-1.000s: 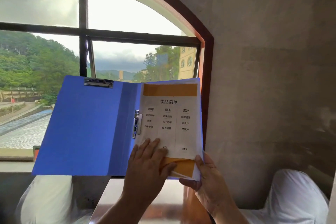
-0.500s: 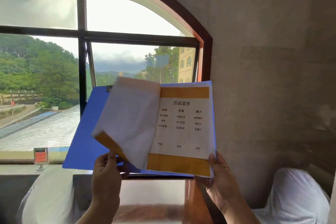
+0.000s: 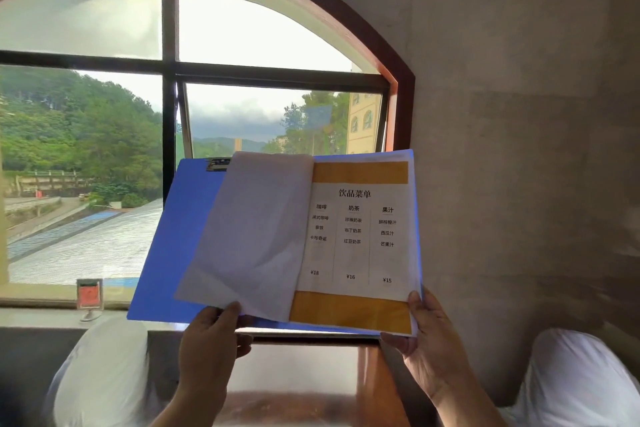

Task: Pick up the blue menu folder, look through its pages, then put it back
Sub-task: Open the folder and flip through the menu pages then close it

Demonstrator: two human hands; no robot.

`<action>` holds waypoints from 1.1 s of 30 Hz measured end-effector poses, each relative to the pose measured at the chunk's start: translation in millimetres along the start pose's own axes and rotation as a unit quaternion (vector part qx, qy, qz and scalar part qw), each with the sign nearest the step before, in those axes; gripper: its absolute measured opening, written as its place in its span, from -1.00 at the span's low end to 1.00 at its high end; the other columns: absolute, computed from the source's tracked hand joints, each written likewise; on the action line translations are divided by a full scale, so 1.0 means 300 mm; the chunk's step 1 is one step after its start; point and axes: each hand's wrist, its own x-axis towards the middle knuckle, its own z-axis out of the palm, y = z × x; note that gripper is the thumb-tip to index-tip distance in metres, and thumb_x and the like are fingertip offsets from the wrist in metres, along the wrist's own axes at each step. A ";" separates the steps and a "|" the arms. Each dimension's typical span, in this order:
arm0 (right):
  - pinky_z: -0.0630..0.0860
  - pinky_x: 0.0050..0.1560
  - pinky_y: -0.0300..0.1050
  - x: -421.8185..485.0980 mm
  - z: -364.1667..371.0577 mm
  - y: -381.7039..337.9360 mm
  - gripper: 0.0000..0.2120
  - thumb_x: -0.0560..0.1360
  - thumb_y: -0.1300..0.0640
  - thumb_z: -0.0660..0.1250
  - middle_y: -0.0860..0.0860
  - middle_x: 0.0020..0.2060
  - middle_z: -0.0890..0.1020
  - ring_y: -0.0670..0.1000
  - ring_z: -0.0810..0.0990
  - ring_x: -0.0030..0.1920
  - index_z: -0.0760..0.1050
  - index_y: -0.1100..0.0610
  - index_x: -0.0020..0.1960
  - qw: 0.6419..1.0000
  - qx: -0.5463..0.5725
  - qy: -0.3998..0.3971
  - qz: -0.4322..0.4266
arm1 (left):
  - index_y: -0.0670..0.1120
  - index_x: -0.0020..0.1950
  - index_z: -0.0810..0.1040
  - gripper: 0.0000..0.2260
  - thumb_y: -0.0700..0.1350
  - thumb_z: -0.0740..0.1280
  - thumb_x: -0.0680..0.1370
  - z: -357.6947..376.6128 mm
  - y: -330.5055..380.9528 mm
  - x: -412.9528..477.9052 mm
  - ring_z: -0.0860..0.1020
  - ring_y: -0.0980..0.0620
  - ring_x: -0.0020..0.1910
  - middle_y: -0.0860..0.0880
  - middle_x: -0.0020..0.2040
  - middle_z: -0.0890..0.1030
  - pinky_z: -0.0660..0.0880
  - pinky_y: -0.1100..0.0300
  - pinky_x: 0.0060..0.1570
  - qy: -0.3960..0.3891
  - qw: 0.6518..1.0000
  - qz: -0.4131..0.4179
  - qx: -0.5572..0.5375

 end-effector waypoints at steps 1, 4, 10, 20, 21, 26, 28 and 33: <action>0.73 -0.41 0.06 -0.001 0.003 -0.001 -0.74 0.60 0.05 0.30 0.19 0.09 0.77 0.22 0.79 -0.05 0.68 0.05 0.19 1.000 -0.002 0.004 0.001 | -0.19 -0.15 0.66 -0.79 -0.10 0.40 0.61 0.000 0.001 -0.003 0.63 -0.17 -0.40 -0.09 -0.33 0.75 0.58 0.07 -0.37 0.006 1.000 0.002 0.010; 0.73 -0.38 0.09 -0.003 0.004 0.003 -0.73 0.60 0.03 0.31 0.21 0.13 0.76 0.25 0.78 0.00 0.66 0.04 0.24 1.000 0.002 0.008 0.005 | -0.17 -0.28 0.66 -0.68 -0.03 0.40 0.61 -0.006 0.013 -0.033 0.62 -0.12 -0.51 -0.08 -0.42 0.70 0.56 0.08 -0.38 0.026 0.996 0.029 0.083; 0.75 -0.31 0.13 -0.017 0.043 0.020 -0.71 0.58 0.00 0.33 0.21 0.16 0.75 0.30 0.76 0.08 0.65 0.01 0.26 1.000 0.011 0.006 0.019 | -0.07 -0.39 0.47 -0.59 0.08 0.42 0.58 0.054 0.070 -0.150 0.53 0.00 -0.43 -0.03 -0.51 0.53 0.41 0.14 -0.37 0.031 0.921 0.275 0.273; 0.73 -0.34 0.28 -0.048 0.153 0.038 -0.59 0.54 0.06 0.33 0.33 0.24 0.66 0.38 0.73 0.00 0.57 0.16 0.34 0.996 0.073 -0.023 0.055 | 0.06 0.35 0.65 -0.46 0.38 0.28 0.56 0.217 0.067 -0.153 0.51 -0.17 0.50 -0.09 0.50 0.58 0.43 -0.28 0.48 -0.082 0.727 0.518 0.444; 0.73 -0.38 0.22 -0.050 0.153 0.035 -0.64 0.56 0.08 0.32 0.32 0.20 0.68 0.33 0.75 -0.05 0.58 0.16 0.31 0.996 0.069 -0.020 0.051 | 0.06 0.27 0.68 -0.54 0.33 0.30 0.57 0.217 0.069 -0.150 0.56 -0.17 0.45 -0.08 0.45 0.63 0.48 -0.27 0.43 -0.078 0.731 0.523 0.432; 0.72 -0.42 0.12 -0.059 0.129 0.025 -0.70 0.67 0.11 0.21 0.24 0.08 0.76 0.24 0.78 -0.10 0.58 0.16 0.31 0.999 0.027 -0.001 0.017 | -0.01 -0.16 0.65 -0.77 0.06 0.34 0.61 0.207 0.094 -0.120 0.59 -0.04 -0.15 0.03 -0.17 0.70 0.50 0.04 -0.11 -0.013 0.758 0.558 0.337; 0.71 -0.42 0.09 -0.068 0.119 0.010 -0.68 0.64 0.07 0.26 0.25 0.10 0.75 0.25 0.78 -0.10 0.59 0.14 0.32 1.000 0.014 0.004 0.007 | 0.06 -0.19 0.58 -0.75 0.10 0.30 0.65 0.189 0.112 -0.111 0.45 0.12 -0.29 0.10 -0.31 0.59 0.36 0.24 -0.26 -0.003 0.838 0.472 0.274; 0.71 -0.44 0.04 -0.064 0.101 -0.021 -0.66 0.53 0.01 0.31 0.14 0.01 0.80 0.18 0.79 -0.13 0.61 0.07 0.26 1.000 -0.011 0.016 -0.014 | 0.05 -0.18 0.53 -0.64 0.29 0.22 0.59 0.128 0.116 -0.087 0.40 0.01 -0.39 0.10 -0.40 0.45 0.44 0.19 -0.37 0.011 0.984 0.174 -0.047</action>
